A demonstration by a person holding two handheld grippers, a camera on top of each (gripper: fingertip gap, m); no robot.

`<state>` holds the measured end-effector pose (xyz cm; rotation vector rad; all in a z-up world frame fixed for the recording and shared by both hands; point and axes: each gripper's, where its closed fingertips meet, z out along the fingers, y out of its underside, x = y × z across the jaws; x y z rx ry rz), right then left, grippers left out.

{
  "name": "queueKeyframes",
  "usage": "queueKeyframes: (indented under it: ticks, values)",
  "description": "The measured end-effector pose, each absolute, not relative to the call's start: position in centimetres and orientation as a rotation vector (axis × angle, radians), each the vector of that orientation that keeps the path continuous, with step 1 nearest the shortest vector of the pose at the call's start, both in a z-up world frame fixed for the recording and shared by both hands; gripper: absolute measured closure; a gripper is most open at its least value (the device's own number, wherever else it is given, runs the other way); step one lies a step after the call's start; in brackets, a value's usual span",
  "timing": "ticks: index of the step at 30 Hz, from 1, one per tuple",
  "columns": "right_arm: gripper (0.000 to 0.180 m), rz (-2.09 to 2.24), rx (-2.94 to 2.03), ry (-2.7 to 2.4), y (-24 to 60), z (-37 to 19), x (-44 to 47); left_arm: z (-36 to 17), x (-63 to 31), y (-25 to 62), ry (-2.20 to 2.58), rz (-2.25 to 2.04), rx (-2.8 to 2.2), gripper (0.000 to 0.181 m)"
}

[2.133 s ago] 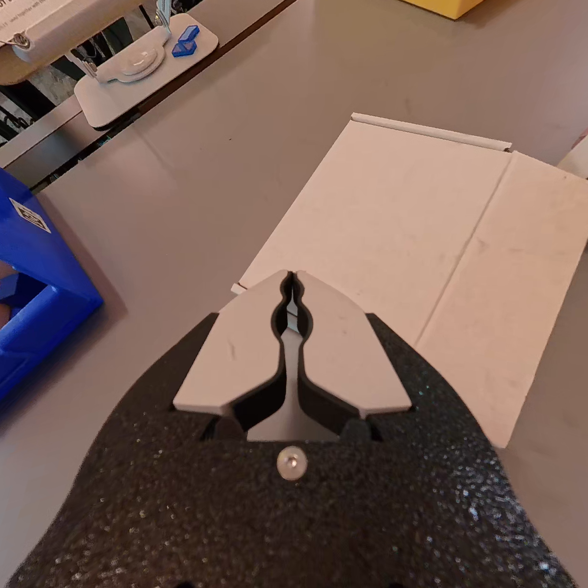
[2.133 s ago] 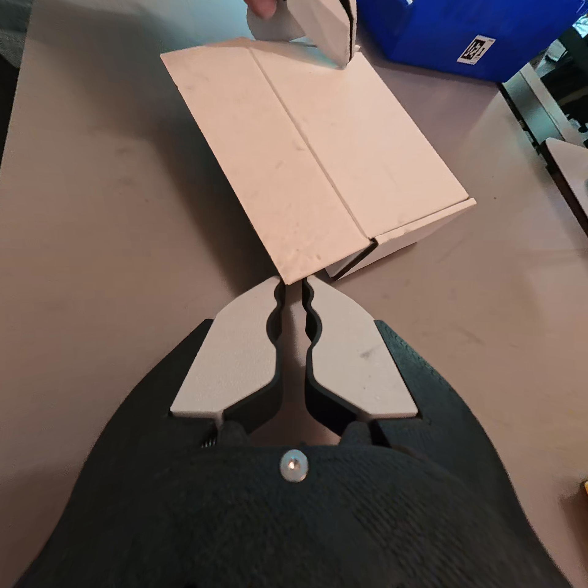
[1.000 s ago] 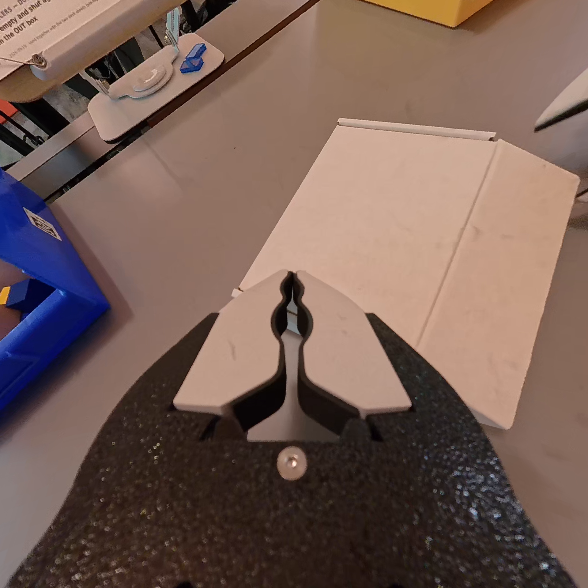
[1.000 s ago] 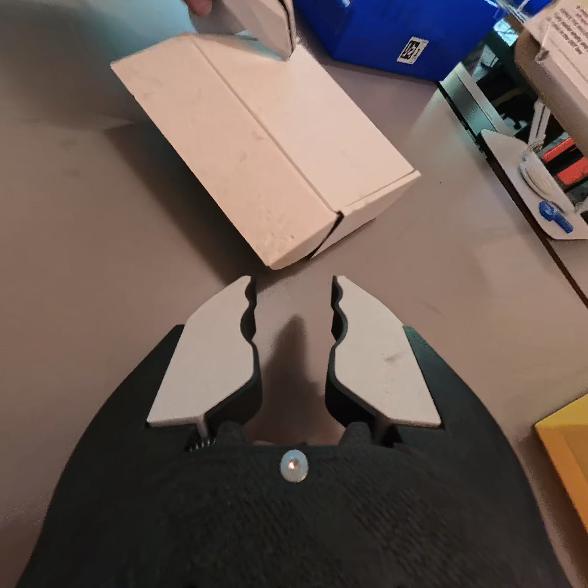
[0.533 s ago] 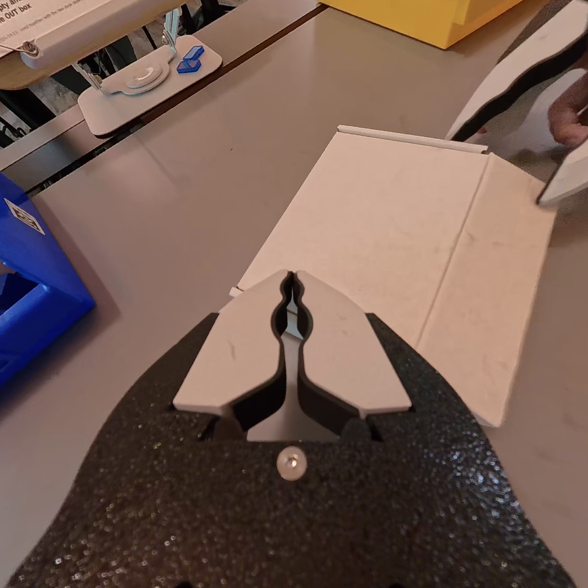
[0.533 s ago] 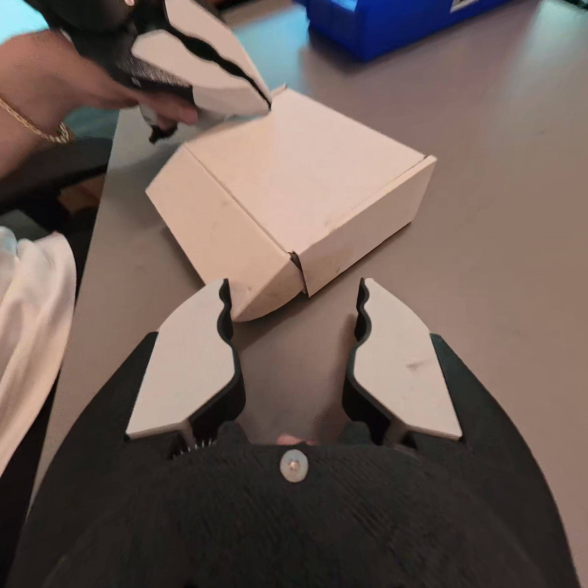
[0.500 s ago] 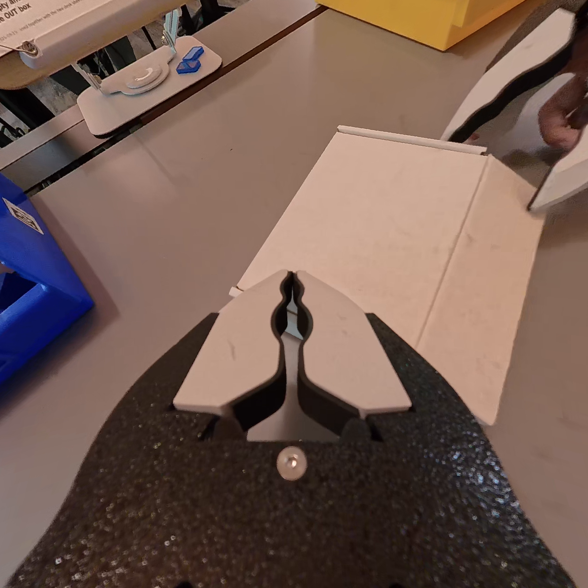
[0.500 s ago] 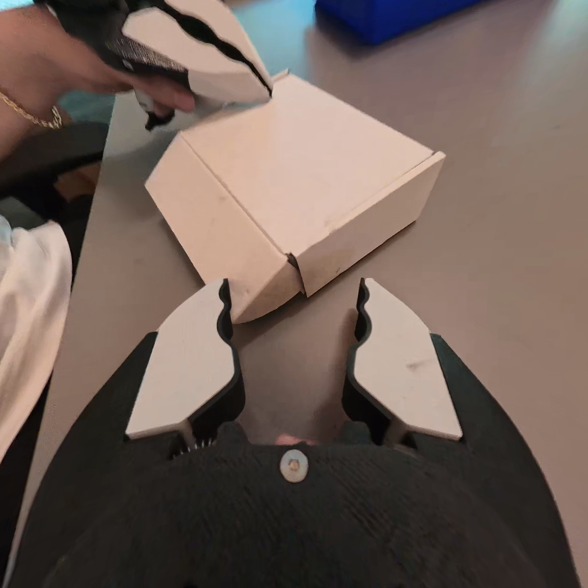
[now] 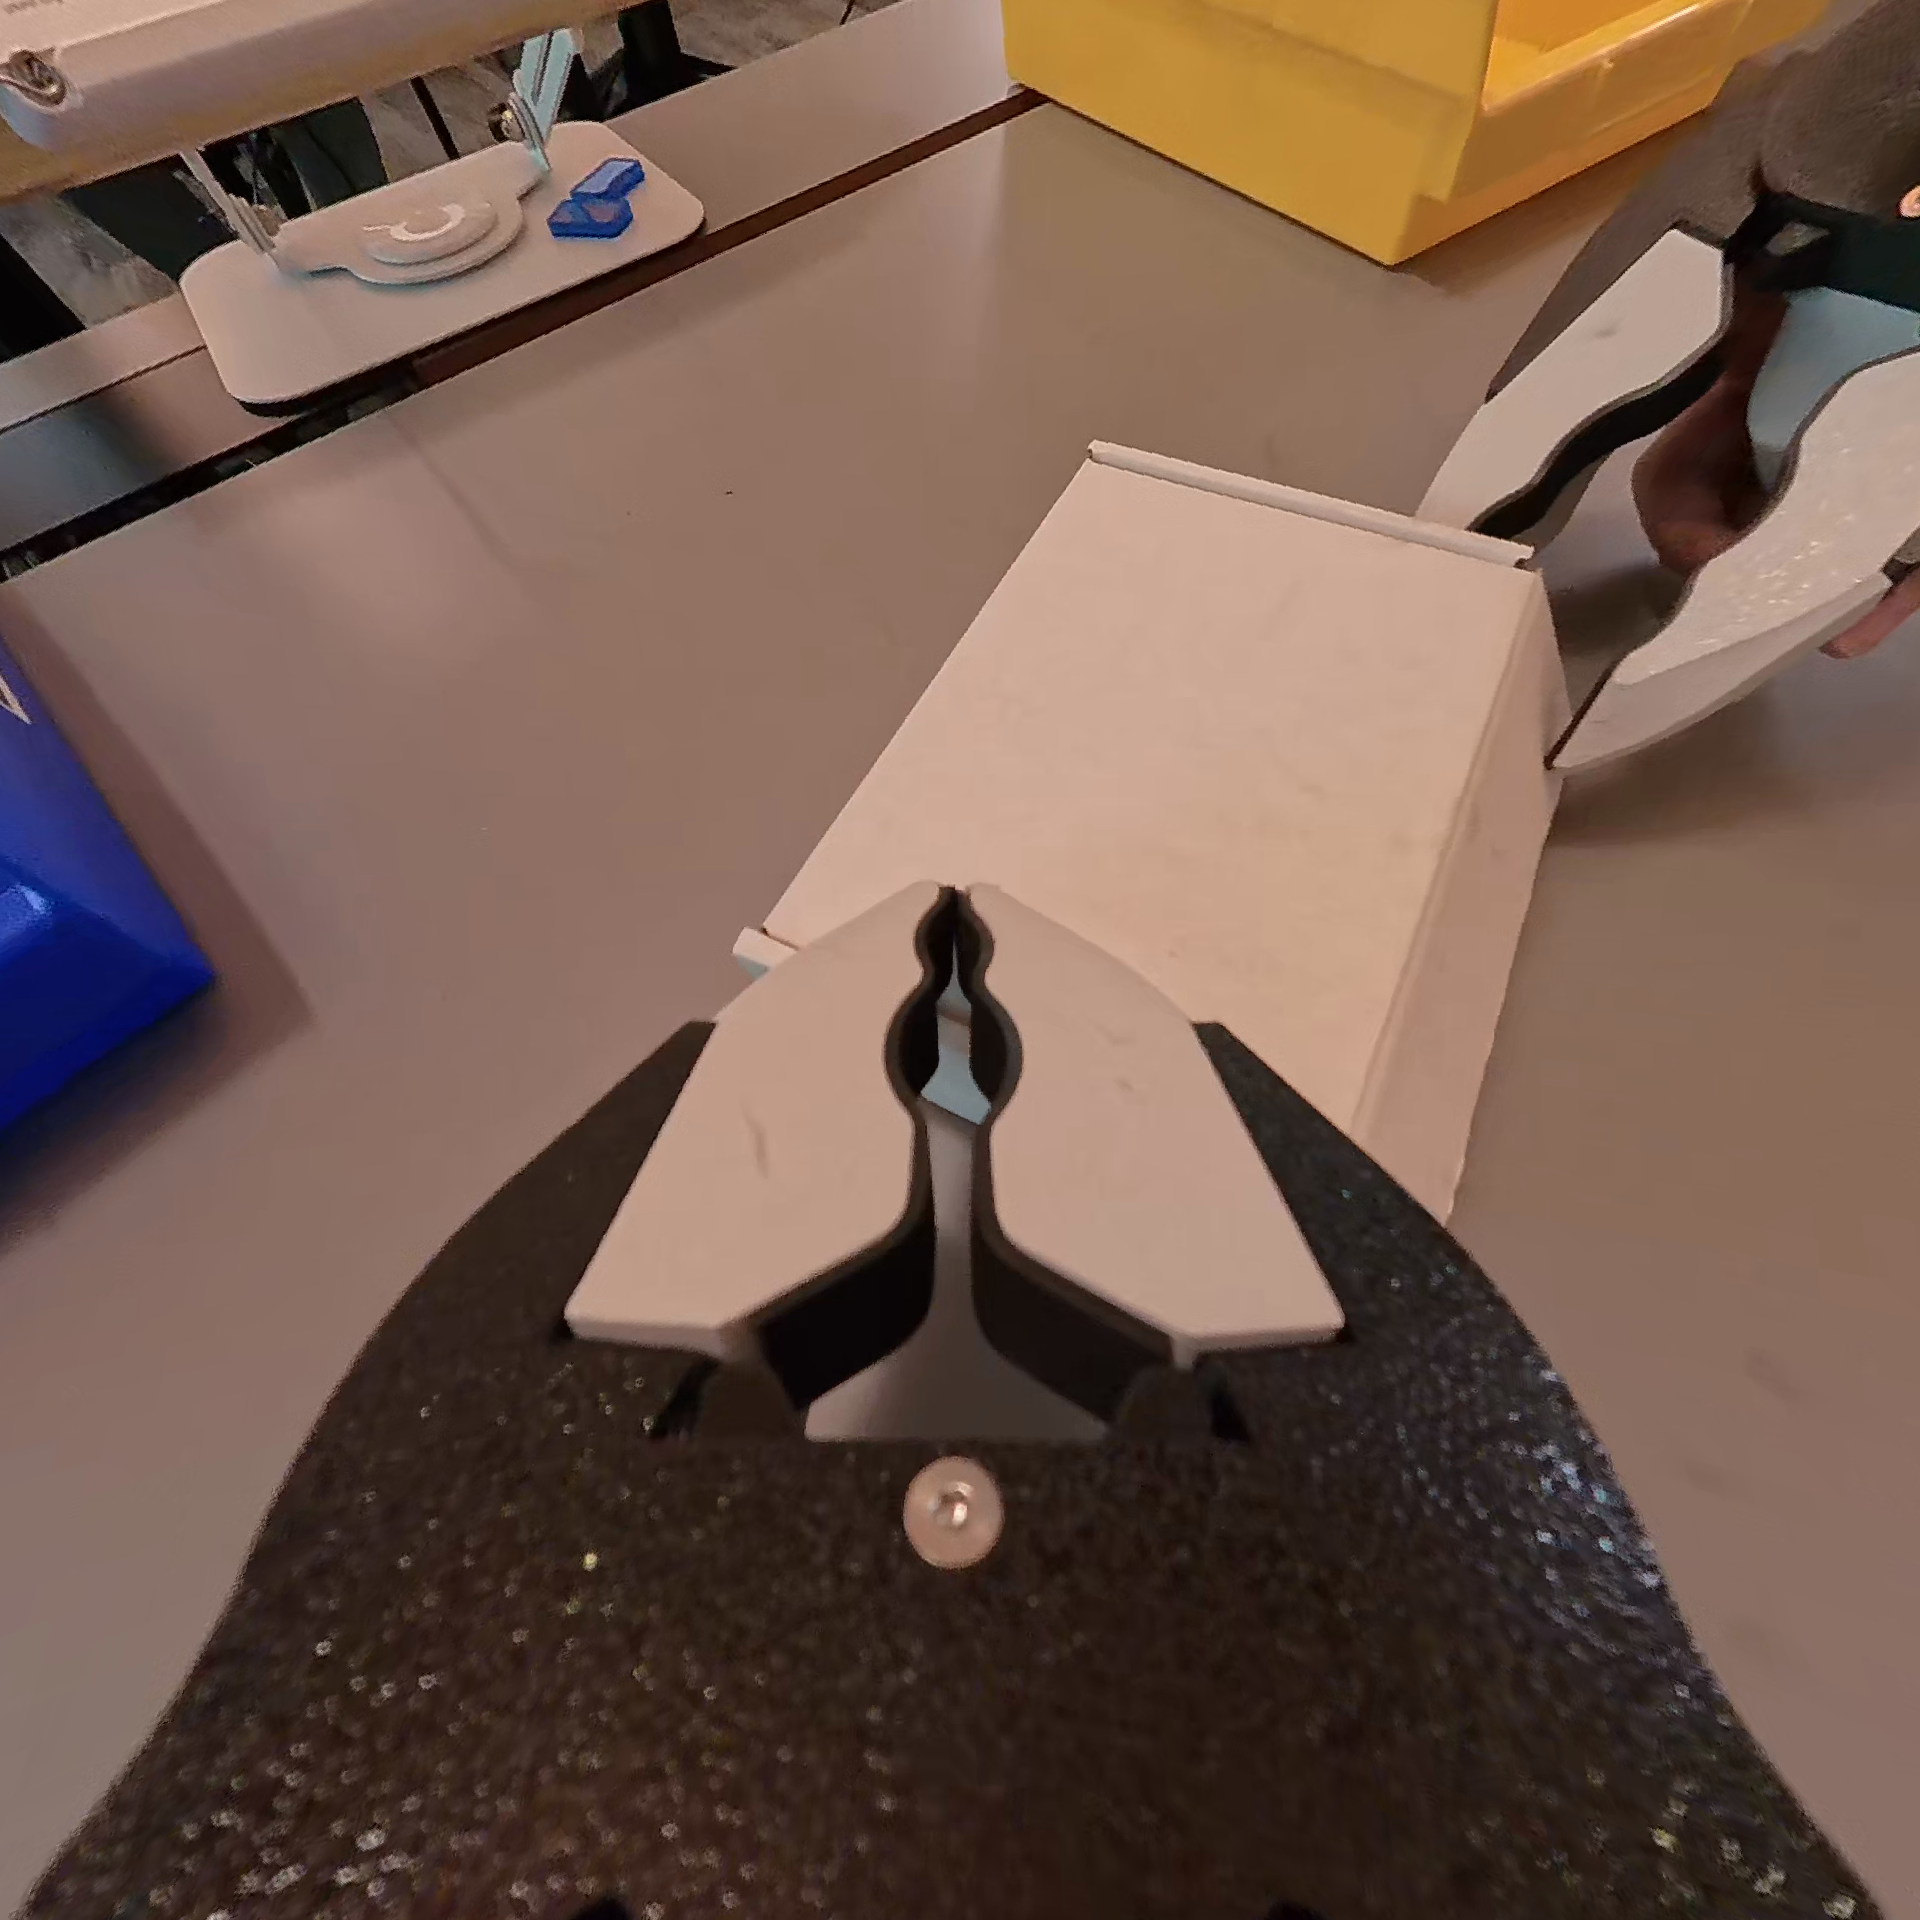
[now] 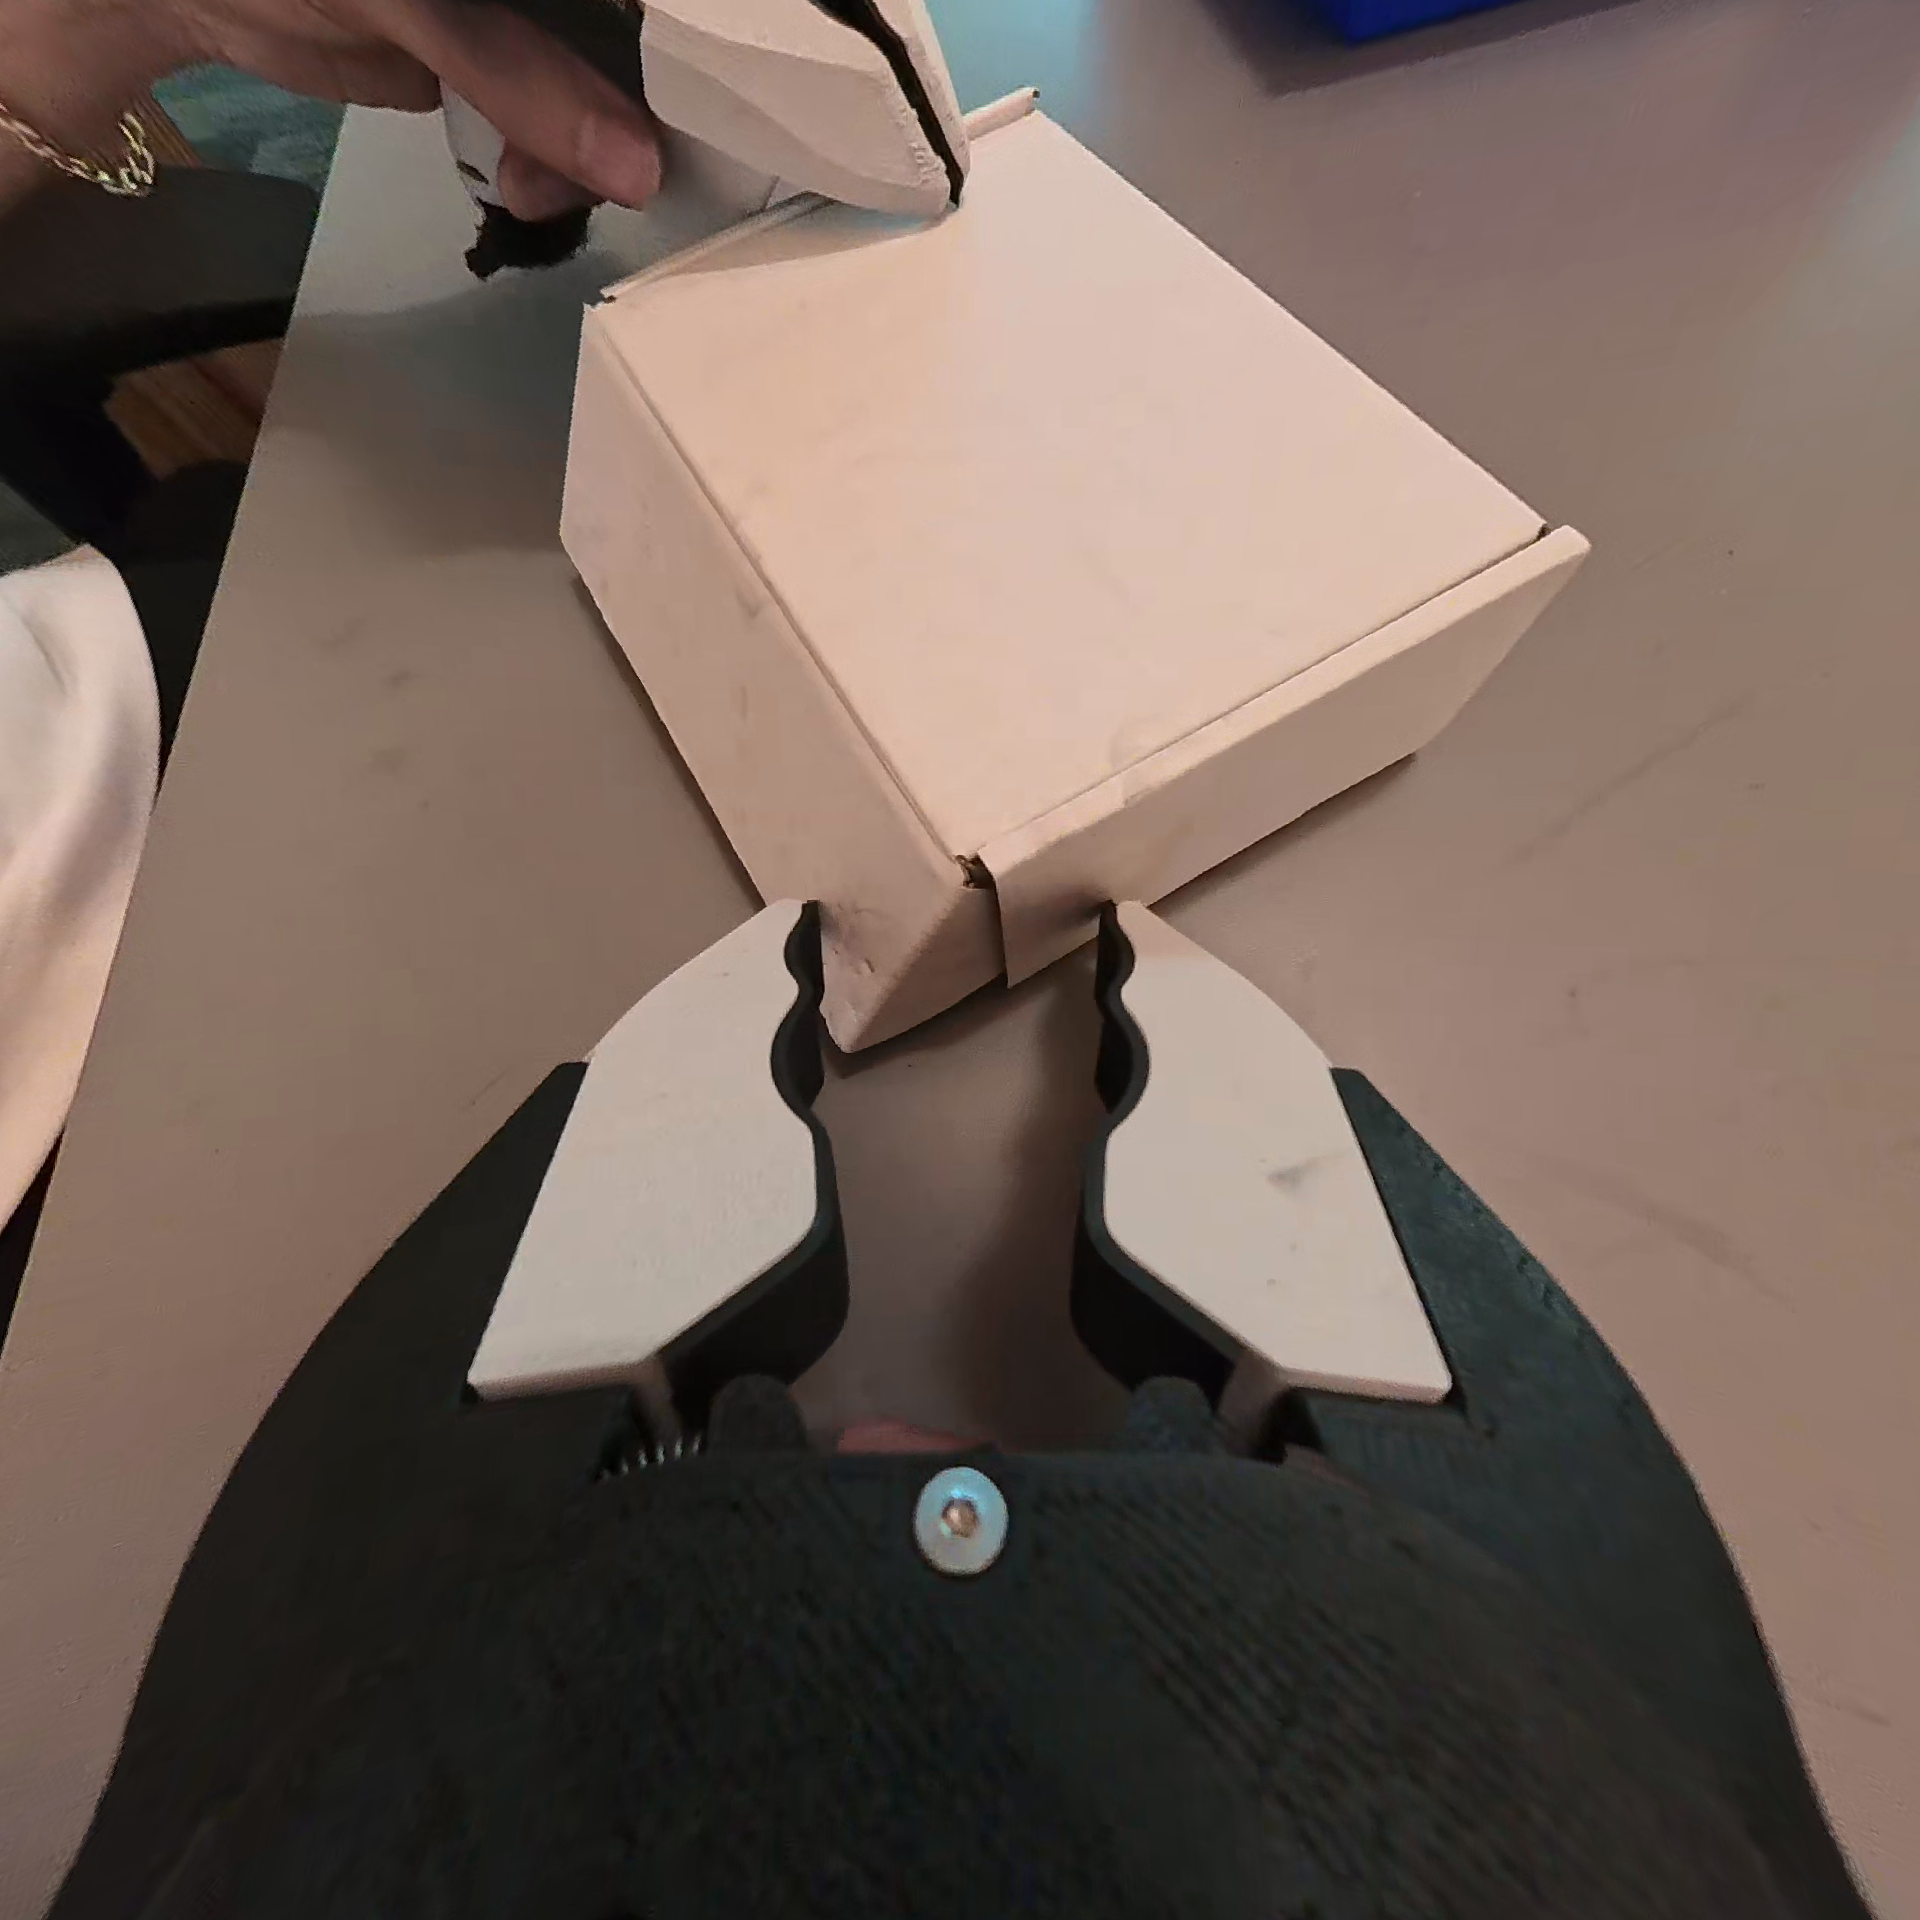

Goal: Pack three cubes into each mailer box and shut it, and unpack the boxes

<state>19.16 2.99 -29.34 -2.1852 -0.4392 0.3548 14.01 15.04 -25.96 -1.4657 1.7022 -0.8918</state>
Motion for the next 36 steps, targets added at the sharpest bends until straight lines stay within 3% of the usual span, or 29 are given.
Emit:
queueKeyframes:
  ticks: [5, 9, 14, 18, 21, 26, 32, 36]
  values:
    - [0.131, 0.339, -2.197, -0.448, 3.0, -29.5, 19.1, -24.0, 12.6, 15.9, 1.581, -0.978, -1.504, 0.169]
    - [0.124, 0.321, -2.208, -0.47, 2.9, -29.8, 19.0, -25.8, 9.5, 14.3, 1.746, -0.998, -1.596, 0.136]
    - [0.114, 0.246, -2.174, -0.489, 2.7, -29.1, 19.3, -26.7, 6.2, 13.2, 1.86, -0.808, -1.425, 0.147]
    - [0.114, 0.067, -2.059, -0.406, 4.3, -24.9, 21.2, -28.0, 5.2, 11.2, 1.977, -0.763, -1.315, 0.133]
    - [0.124, -0.075, -1.984, -0.397, 6.9, -22.3, 21.2, -27.7, 5.8, 9.2, 1.888, -0.73, -1.207, 0.126]
    - [0.127, -0.271, -2.073, -0.46, 11.4, -22.3, 20.7, -28.0, 6.4, 7.5, 1.779, -0.343, -0.964, 0.132]
    - [0.155, -0.239, -2.207, -0.595, 14.3, -24.9, 19.7, -28.8, 7.0, 8.7, 1.738, 0.036, -0.794, 0.156]
    - [0.174, -0.209, -2.284, -0.618, 14.3, -25.6, 19.2, -29.0, 7.3, 9.1, 1.761, 0.116, -0.728, 0.157]
